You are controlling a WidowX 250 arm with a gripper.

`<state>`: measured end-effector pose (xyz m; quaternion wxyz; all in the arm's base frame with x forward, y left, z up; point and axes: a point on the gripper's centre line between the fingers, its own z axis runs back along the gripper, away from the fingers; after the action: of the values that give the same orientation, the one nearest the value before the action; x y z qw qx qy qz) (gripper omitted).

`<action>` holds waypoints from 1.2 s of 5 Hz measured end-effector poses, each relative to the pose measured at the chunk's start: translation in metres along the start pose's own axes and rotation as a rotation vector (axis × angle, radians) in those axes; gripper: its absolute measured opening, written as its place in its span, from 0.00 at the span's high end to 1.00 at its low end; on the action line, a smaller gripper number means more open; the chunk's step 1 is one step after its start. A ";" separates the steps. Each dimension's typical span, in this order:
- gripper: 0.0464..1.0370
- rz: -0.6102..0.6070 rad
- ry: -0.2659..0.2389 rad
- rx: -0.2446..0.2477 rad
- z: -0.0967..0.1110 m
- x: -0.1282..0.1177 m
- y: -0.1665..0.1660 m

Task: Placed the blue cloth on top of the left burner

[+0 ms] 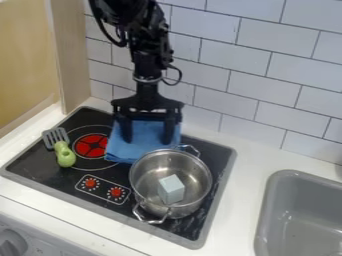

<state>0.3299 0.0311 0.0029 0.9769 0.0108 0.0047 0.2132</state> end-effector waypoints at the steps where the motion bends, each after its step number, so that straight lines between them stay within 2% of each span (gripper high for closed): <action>1: 0.04 0.061 0.003 0.000 0.000 0.006 0.022; 4: 0.04 0.146 0.006 0.012 0.003 0.018 0.066; 6: 0.04 0.152 -0.014 0.013 0.008 0.027 0.073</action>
<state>0.3241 0.1084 0.0128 0.9578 0.0189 -0.0015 0.2867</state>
